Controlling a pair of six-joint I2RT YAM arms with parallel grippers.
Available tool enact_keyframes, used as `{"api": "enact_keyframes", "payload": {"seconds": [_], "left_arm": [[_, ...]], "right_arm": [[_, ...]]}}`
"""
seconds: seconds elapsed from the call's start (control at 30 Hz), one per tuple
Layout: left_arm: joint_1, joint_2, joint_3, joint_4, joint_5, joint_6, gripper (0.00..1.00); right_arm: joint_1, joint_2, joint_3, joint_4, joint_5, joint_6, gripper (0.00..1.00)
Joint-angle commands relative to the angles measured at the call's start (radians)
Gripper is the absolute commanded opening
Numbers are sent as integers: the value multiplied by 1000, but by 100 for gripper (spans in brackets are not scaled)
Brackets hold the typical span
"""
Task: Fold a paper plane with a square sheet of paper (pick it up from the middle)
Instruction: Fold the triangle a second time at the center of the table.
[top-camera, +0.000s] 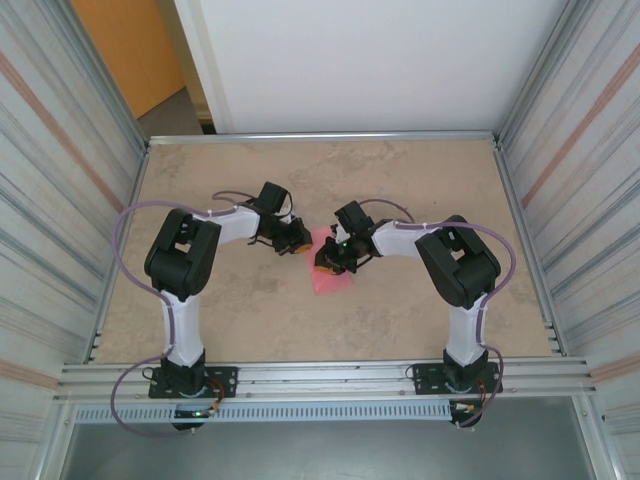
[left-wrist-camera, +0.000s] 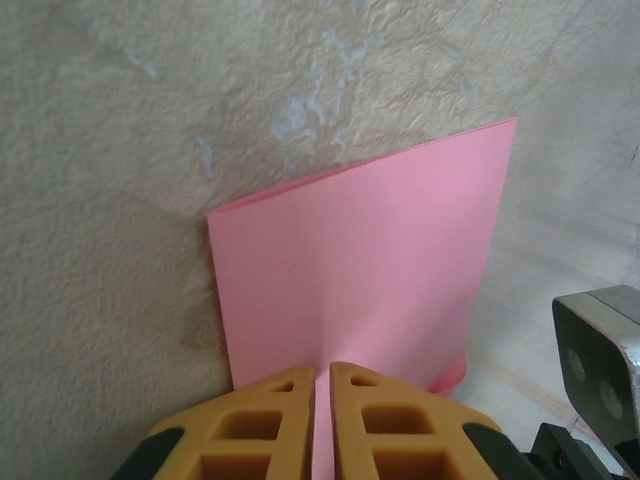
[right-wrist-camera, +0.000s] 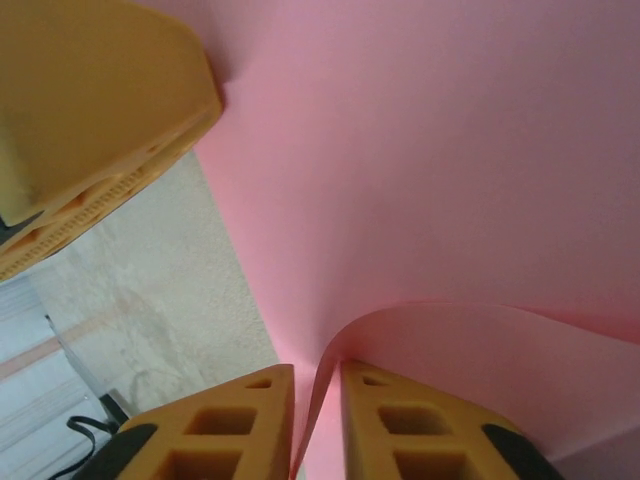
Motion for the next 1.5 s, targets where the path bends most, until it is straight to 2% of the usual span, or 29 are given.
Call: {"api": "enact_keyframes", "payload": {"seconds": [0.0,0.27,0.37,0.47,0.67,0.93,1.0,1.17,1.47], "left_arm": [[19,-84,26,-44,-9,-5,15],[89,-198,-62,-29,-40,-18,20],[93,-232,-96,-17,-36,-18,20],[93,-266,-134,7,-27,-30,21],[67,-306,-192,31,-9,-38,16],[-29,-280,-228,60,6,-52,6],[-52,-262,-226,63,3,-52,3],[-88,-218,-214,66,0,-52,0],[-102,-153,-187,37,-22,-40,0]], "right_arm": [[6,38,4,-70,44,13,26],[8,40,12,-73,41,2,39],[8,37,10,-77,50,-4,45],[9,36,8,-86,57,-11,47],[11,45,4,-103,68,-15,37],[12,63,10,-144,86,-28,13],[13,72,16,-154,88,-30,9],[12,78,20,-163,95,-30,4],[7,72,15,-154,90,-31,3]]}}
